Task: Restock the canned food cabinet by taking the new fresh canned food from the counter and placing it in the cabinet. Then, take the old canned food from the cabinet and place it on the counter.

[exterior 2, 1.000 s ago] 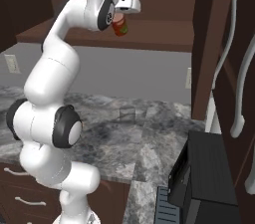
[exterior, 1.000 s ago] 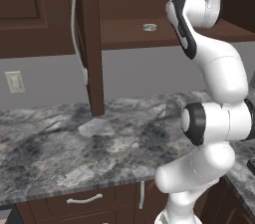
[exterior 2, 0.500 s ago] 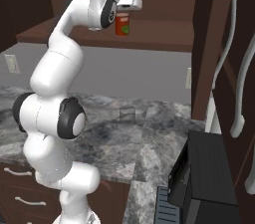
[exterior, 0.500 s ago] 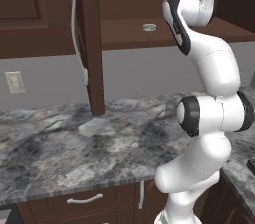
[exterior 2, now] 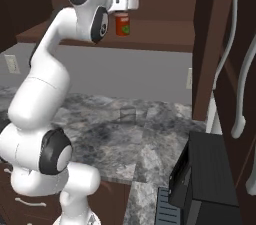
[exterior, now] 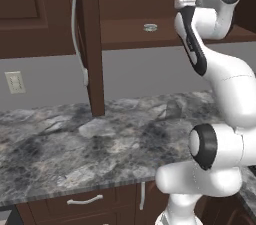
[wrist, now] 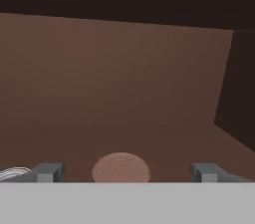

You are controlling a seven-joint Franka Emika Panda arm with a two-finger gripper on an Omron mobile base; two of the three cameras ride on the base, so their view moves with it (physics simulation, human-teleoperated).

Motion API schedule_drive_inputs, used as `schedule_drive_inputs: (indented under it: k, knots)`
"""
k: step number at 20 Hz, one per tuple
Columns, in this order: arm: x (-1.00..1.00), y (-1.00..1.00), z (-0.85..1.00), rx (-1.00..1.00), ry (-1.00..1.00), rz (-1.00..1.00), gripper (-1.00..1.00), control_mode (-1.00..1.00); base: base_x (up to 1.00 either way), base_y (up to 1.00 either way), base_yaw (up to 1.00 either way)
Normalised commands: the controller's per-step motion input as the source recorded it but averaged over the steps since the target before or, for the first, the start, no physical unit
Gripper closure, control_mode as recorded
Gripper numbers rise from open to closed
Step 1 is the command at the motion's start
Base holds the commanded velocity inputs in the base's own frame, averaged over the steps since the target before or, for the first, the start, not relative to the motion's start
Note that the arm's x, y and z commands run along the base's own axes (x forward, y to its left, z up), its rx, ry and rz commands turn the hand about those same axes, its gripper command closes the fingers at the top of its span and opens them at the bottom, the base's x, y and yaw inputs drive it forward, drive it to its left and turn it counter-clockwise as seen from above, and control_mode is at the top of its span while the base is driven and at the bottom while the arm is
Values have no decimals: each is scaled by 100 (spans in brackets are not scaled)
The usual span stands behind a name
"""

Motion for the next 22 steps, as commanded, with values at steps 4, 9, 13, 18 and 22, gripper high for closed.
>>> schedule_drive_inputs:
  k: [4,9,13,18,22]
  knots:
    - [-100,45,16,0,-2,-3,-100,-100,0,0,0]
    - [-100,88,0,0,1,0,-100,-100,0,0,0]
    - [-51,82,-20,0,1,0,-100,-100,0,0,0]
    - [19,31,-16,0,7,0,-100,-100,0,0,0]
    - [54,0,0,0,22,0,-100,-100,0,0,0]
